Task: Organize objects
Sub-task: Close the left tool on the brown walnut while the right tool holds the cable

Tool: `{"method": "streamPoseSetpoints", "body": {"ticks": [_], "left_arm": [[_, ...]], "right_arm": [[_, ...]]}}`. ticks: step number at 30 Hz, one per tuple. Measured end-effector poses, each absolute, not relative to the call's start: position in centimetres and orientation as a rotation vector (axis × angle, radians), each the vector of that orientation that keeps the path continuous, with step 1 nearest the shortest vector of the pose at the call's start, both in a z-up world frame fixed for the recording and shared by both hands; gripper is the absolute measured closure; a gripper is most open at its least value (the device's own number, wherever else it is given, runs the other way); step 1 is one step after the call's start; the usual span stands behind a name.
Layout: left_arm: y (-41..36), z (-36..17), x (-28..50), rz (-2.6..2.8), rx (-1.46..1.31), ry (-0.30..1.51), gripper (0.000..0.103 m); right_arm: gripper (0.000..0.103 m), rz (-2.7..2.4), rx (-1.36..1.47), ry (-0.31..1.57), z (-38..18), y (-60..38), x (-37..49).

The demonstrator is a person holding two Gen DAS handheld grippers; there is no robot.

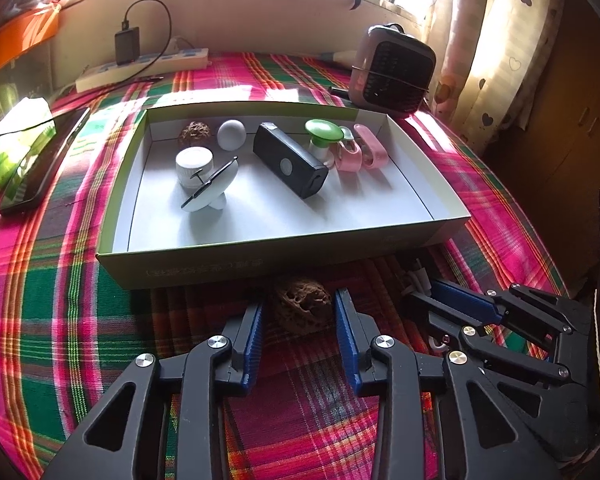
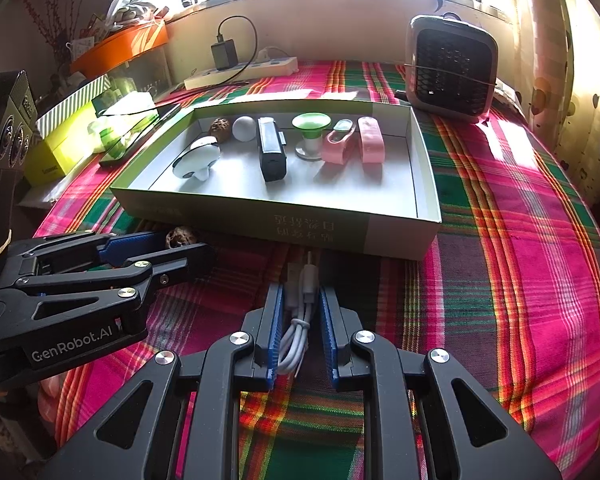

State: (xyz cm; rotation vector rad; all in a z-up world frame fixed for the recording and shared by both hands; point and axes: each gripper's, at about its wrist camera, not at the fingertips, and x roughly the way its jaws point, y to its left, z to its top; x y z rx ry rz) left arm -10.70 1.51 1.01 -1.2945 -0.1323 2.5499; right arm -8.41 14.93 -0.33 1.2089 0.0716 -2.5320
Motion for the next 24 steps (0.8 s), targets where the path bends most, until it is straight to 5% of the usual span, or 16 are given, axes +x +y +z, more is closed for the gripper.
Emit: {"method": "streamPoseSetpoints", "body": {"ticks": [24], "left_arm": [[1.77, 1.14, -10.11, 2.573, -1.283, -0.083, 0.073]], "right_arm": [[0.084, -2.537, 1.199, 0.079, -0.33, 14.98, -8.25]]}}
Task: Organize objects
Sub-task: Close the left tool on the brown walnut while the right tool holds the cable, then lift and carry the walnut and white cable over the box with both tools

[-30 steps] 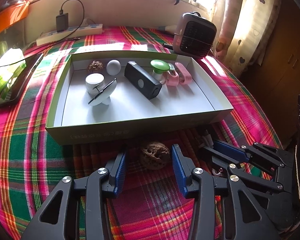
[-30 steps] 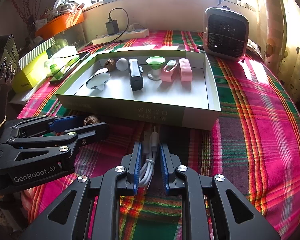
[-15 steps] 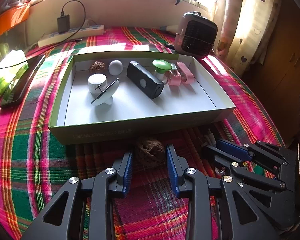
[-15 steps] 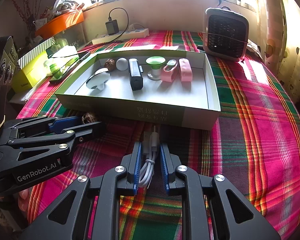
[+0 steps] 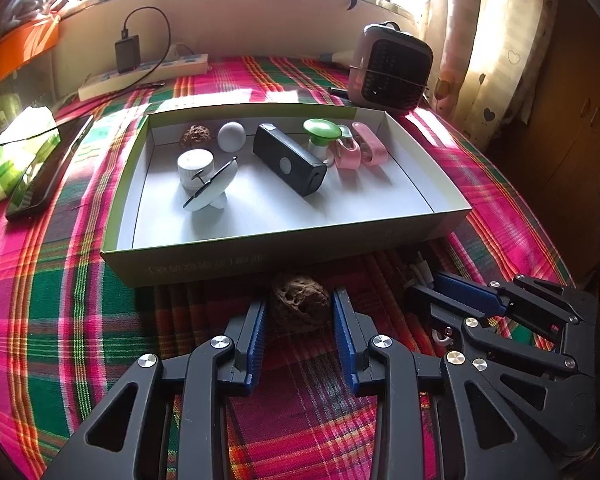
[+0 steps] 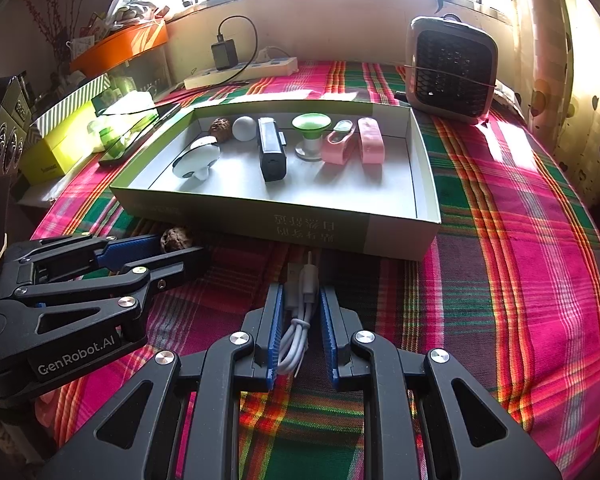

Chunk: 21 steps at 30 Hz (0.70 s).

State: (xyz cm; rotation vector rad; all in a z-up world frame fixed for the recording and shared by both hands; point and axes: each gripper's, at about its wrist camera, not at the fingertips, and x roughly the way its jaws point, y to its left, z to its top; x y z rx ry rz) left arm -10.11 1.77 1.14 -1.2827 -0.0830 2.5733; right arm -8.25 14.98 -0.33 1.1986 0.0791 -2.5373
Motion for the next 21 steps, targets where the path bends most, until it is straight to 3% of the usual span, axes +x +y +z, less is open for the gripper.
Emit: {"method": "streamPoseSetpoints", "body": {"ticks": [21], "left_arm": [[1.9, 3.1, -9.1, 2.617, -1.192, -0.04, 0.074]], "right_arm": [[0.084, -2.56, 1.129, 0.078, 1.4, 15.0, -7.6]]}}
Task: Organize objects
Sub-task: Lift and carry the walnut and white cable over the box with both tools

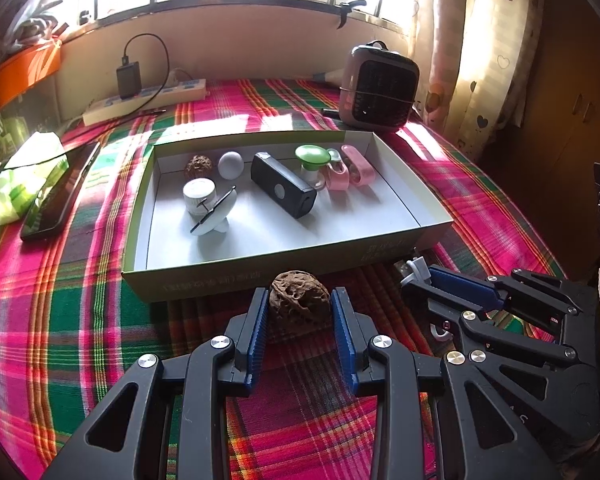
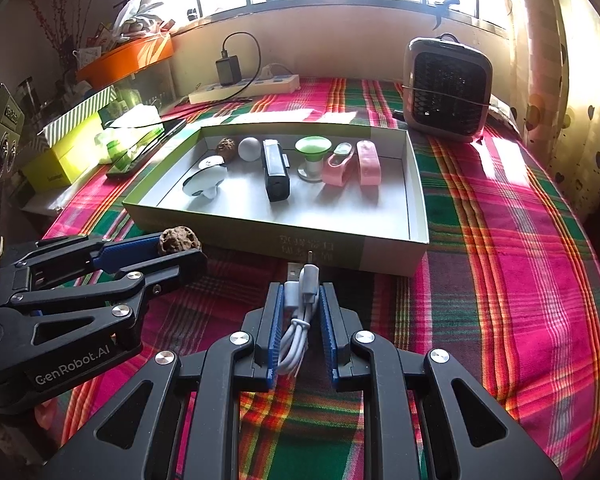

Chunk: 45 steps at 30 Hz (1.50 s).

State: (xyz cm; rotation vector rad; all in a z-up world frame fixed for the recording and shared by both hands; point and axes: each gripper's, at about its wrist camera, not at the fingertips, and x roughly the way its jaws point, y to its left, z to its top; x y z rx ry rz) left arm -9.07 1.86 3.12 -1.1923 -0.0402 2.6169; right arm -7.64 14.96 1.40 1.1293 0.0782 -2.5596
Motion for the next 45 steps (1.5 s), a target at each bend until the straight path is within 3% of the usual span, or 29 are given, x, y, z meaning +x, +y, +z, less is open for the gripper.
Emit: {"method": "streamPoseSetpoints", "body": {"ticks": [45], "left_arm": [[1.1, 4.2, -15.0, 2.641, -1.165, -0.075, 0.074]], "right_arm": [[0.084, -2.625, 1.111, 0.045, 3.7, 16.1, -15.0]]}}
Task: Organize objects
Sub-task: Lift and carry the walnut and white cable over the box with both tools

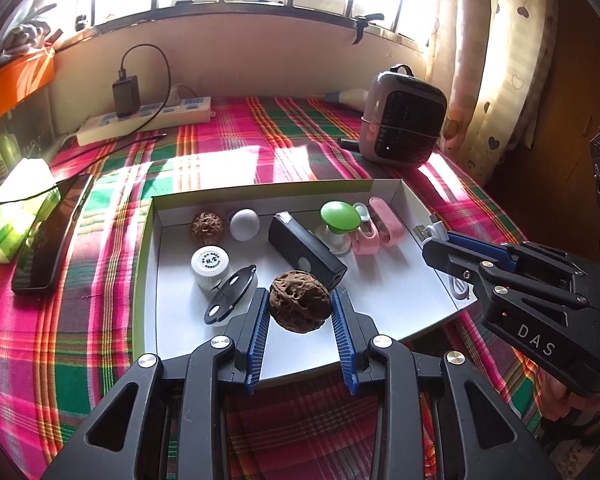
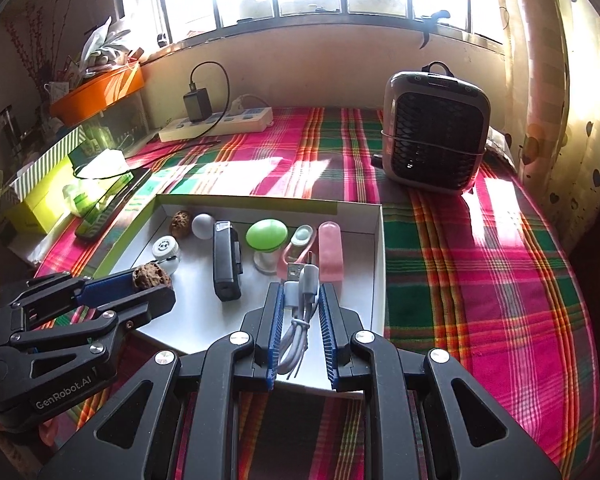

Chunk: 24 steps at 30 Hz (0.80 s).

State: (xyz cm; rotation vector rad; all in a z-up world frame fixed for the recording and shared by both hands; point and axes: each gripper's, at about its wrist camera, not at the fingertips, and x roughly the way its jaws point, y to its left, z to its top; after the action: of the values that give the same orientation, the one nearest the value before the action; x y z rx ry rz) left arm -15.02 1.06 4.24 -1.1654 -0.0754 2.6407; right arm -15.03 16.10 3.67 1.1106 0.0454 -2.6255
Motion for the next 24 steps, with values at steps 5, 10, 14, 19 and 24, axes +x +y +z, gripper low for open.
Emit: {"method": "streamPoseSetpoints", "body": {"ticks": [5, 10, 14, 19, 24], "left_arm": [[1.1, 3.8, -15.5, 2.637, -1.18, -0.072, 0.074], [1.1, 3.4, -16.0, 2.636, -1.197, -0.073, 0.074], [1.1, 3.2, -16.3, 2.633, -1.205, -0.072, 0.074], [1.3, 2.9, -16.7, 2.628, -1.218, -0.067, 0.074], [1.3, 2.5, -17.1, 2.631, -1.234, -0.061, 0.074]], "right_arm": [[0.084, -2.638, 1.133, 0.049, 3.3, 16.3, -16.2], [0.084, -2.622, 1.176, 0.029, 2.5, 16.4, -17.3], [0.084, -2.613, 1.194, 0.027, 2.1, 16.4, -17.8], [0.084, -2.596, 1.217, 0.024, 1.5, 16.2, -18.2], [0.084, -2.589, 1.232, 0.033, 1.2, 16.1, -18.4]]}}
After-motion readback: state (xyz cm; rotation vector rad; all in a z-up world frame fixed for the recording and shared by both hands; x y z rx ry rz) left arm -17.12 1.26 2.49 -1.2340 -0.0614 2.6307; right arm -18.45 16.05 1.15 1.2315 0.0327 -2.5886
